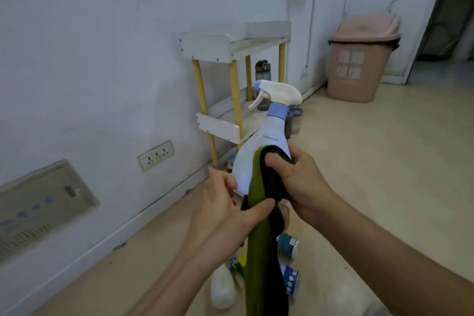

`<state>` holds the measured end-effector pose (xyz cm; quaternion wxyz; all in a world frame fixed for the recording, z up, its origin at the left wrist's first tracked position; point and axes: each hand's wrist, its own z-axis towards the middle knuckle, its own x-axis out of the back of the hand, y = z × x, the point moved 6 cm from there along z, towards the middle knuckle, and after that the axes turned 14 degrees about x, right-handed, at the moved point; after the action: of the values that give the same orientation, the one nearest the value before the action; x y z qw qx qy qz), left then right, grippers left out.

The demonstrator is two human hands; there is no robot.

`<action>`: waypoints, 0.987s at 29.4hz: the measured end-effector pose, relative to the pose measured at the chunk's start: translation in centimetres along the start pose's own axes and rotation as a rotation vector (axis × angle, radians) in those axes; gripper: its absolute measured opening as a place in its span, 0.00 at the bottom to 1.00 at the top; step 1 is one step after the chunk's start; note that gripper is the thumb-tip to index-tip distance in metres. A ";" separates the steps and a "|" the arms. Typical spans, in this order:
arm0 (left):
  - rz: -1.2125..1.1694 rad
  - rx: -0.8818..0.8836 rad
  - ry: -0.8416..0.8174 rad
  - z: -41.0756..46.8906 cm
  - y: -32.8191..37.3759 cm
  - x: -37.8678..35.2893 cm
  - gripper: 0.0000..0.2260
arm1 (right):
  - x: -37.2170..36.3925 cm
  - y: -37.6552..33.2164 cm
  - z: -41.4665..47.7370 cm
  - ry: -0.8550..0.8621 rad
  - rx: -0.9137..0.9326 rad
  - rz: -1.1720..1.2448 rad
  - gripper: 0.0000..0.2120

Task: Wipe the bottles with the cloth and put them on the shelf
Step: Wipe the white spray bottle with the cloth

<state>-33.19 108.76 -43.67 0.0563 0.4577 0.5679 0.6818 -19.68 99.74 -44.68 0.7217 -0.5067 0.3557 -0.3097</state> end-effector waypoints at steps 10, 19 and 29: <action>0.377 -0.024 0.023 1.5 -0.9 2.0 0.06 | 0.5 0.6 0.4 0.087 0.028 -0.020 0.18; 0.200 -0.256 0.502 2.2 0.1 4.8 0.12 | -2.5 1.3 -0.8 -0.094 0.054 -0.032 0.15; -0.004 -0.214 0.019 2.6 -0.4 1.5 0.39 | -3.5 1.1 -1.6 0.001 0.025 0.140 0.08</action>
<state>-32.45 111.66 -43.28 0.1008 0.4415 0.4933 0.7426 -22.90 102.04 -45.38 0.7477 -0.4713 0.3868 -0.2630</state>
